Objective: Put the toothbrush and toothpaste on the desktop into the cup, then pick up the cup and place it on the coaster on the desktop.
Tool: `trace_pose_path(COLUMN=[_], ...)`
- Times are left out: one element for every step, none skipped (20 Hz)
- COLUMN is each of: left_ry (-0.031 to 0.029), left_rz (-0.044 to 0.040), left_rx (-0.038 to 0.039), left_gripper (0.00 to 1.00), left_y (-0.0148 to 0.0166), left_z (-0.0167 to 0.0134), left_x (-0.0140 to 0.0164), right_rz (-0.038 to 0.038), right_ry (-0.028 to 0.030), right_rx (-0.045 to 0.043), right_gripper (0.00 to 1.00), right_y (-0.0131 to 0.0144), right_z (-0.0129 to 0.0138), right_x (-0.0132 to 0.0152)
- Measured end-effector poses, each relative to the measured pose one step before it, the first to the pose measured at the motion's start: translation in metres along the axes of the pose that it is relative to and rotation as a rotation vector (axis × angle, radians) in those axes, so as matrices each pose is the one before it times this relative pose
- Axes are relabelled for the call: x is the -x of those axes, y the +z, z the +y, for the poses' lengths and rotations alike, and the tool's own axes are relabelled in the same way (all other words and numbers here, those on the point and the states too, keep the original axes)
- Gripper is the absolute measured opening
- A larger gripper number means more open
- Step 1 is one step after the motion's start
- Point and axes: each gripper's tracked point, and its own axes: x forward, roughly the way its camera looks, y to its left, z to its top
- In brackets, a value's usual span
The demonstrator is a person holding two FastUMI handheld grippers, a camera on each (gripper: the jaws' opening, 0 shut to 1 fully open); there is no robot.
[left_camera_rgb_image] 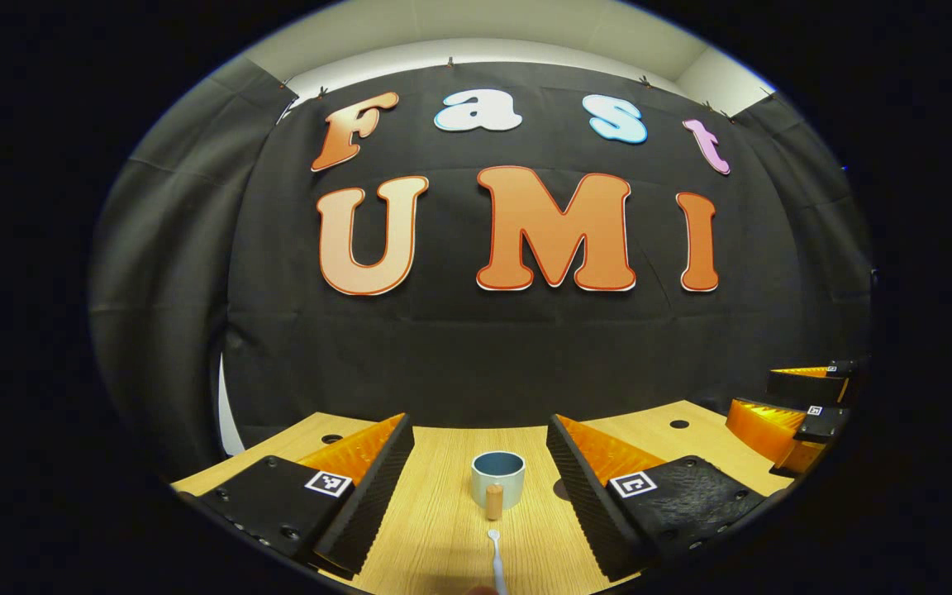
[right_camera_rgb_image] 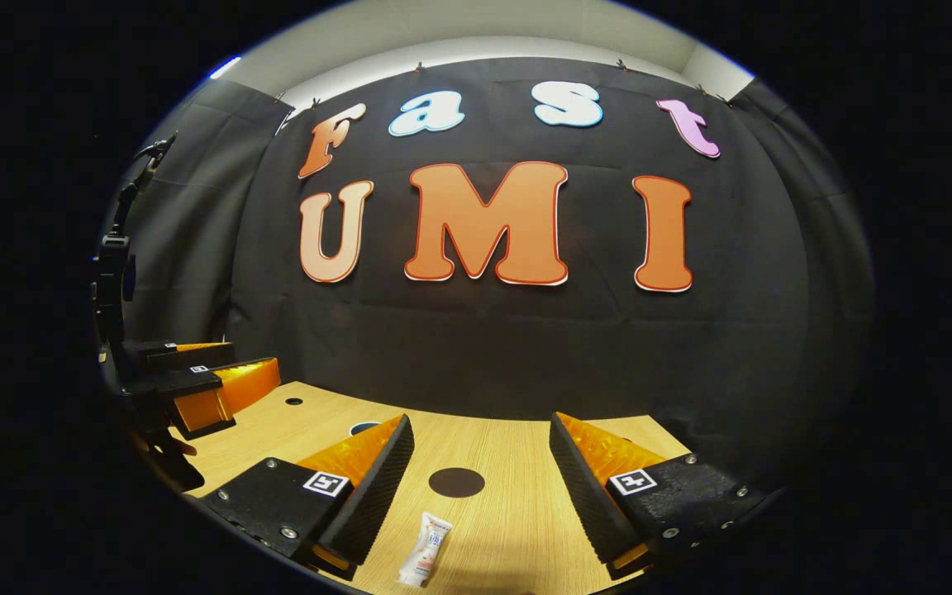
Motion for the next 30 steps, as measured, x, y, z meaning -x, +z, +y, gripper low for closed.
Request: trace_pose_path(left_ry=[-0.00108,-0.00479,-0.00439,0.00094,0.00434,-0.00148,-0.00723,-0.01039,-0.00453,0.00254,0.01112,0.00934,0.0011,-0.00267,-0.00803,-0.00851,-0.00388,-0.00281,-0.00454,-0.00594,-0.00837,-0.00715,-0.00288,0.00176,0.00468,0.00375,-0.00099,-0.00341,-0.0055,-0.00499], left_rz=[0.00656,0.0078,0.01391,0.01591,0.01714,0.01801,0.0186,0.02225,0.02564,0.02674,0.02492,0.02103,0.01783,0.02113,0.02223,0.03023,0.02843,0.02794,0.02811,0.02759,0.02645,0.02856,0.02628,0.02,0.01738,0.01739,0.01853,0.02348,0.02462,0.02168], left_rx=[0.00345,0.00514,0.00298,-0.00281,-0.00449,-0.00262,0.00097,-0.00281,-0.00881,-0.01508,-0.01795,-0.01555,-0.00966,-0.00439,-0.00204,-0.00386,-0.00093,0.00123,0.0033,0.00545,0.00485,0.00254,-0.00141,-0.00514,-0.00572,-0.00347,0.00062,0.00633,0.01,0.01018], left_gripper=[0.97,0.97,0.97,0.97,0.97,0.97,0.97,0.97,0.97,0.98,0.97,0.97,0.97,0.98,0.97,0.97,0.96,0.97,0.99,0.99,0.99,0.99,0.99,0.99,0.99,0.99,0.99,0.99,0.99,0.99], left_y=[-0.00159,-0.00406,-0.00434,-0.00596,-0.00517,-0.00656,-0.00517,-0.00847,-0.00733,-0.00886,-0.00872,-0.00705,-0.00638,-0.00872,-0.00865,-0.00978,-0.00856,-0.00893,-0.00914,-0.01061,-0.00915,-0.00741,-0.00715,-0.00767,-0.00603,-0.00639,-0.00384,-0.00611,-0.00504,-0.00777], left_z=[-0.00005,-0.00208,-0.00132,0.00187,0.00093,0.00038,-0.00098,-0.00229,-0.00122,0.00168,0.00194,0.00123,-0.00002,-0.0008,-0.00231,-0.00134,-0.00035,0.00021,-0.00062,-0.0015,-0.00134,-0.0033,-0.00123,0.00044,0.00065,0.00022,-0.00079,-0.00132,-0.00088,-0.00093], left_x=[-0.0007,-0.00051,-0.00157,-0.00038,-0.00036,-0.00147,-0.0012,-0.0013,-0.00129,-0.00234,-0.00191,-0.00045,-0.00189,-0.00299,-0.00292,-0.00148,-0.00284,-0.00522,-0.00325,-0.00274,-0.00424,-0.00299,-0.00369,-0.00263,-0.00253,-0.00326,-0.00095,-0.00321,-0.00386,-0.00162], right_rz=[0.00944,0.01158,0.01452,0.01574,0.0154,0.01369,0.01447,0.01542,0.01564,0.01959,0.01578,0.01781,0.0178,0.02074,0.02602,0.02795,0.02858,0.02651,0.02189,0.02226,0.0214,0.02477,0.02861,0.02817,0.0213,0.01984,0.02007,0.01643,0.01686,0.01462], right_ry=[-0.0014,0.00142,0.00418,0.00545,0.00413,0.00272,0.00325,0.00268,0.00429,0.00396,0.00566,0.00617,0.00573,0.00654,0.00859,0.00823,0.00612,0.00413,0.00436,0.00146,0.00338,0.00416,0.00284,-0.0031,0.00121,0.00303,-0.00065,0.001,0.00006,0.00444], right_rx=[-0.00421,-0.00586,-0.0067,-0.00675,-0.00533,-0.00412,-0.00363,-0.00479,-0.00541,-0.00661,-0.00457,-0.0023,-0.0007,0.00137,-0.00039,-0.00393,-0.00303,-0.00277,-0.00204,-0.00296,-0.00232,0.00007,0.00108,0.00093,-0.00076,0.00092,0.00281,0.00397,0.00213,0.00018], right_gripper=[0.99,0.99,0.99,0.99,0.99,0.99,0.99,0.99,0.99,0.99,0.99,0.99,0.99,0.99,0.99,0.99,0.99,0.99,0.99,0.99,0.99,0.99,0.99,0.99,0.99,0.99,0.97,0.96,0.96,0.96], right_y=[-0.00453,-0.00352,-0.00575,-0.00538,-0.00564,-0.00523,-0.00521,-0.0055,-0.00631,-0.00728,-0.00582,-0.00538,-0.00779,-0.00746,-0.00913,-0.00916,-0.00998,-0.00821,-0.00753,-0.00654,-0.0071,-0.00689,-0.00691,-0.00264,-0.00347,-0.00229,-0.00334,-0.0015,-0.00467,-0.00196], right_z=[-0.00098,0.00029,0.00172,0.00103,0.00095,0.00088,0.00067,0.00049,0.00159,0.00098,0.00218,0.002,0.00144,0.00304,0.00263,0.00135,0.00118,0.00095,0.00112,0.00192,0.00159,0.00222,0.00108,0.00252,0.00342,0.00378,0.0037,0.00252,0.00199,0.00226], right_x=[-0.00083,-0.00055,-0.00137,-0.00146,-0.00032,-0.00207,-0.00154,-0.00194,-0.00136,-0.00167,-0.0021,-0.00188,-0.00252,-0.00252,-0.00277,-0.00272,-0.00286,-0.00349,-0.00265,-0.00363,-0.00543,-0.00517,-0.00571,-0.00696,-0.00556,-0.00539,-0.00418,-0.00513,-0.00265,-0.00337])
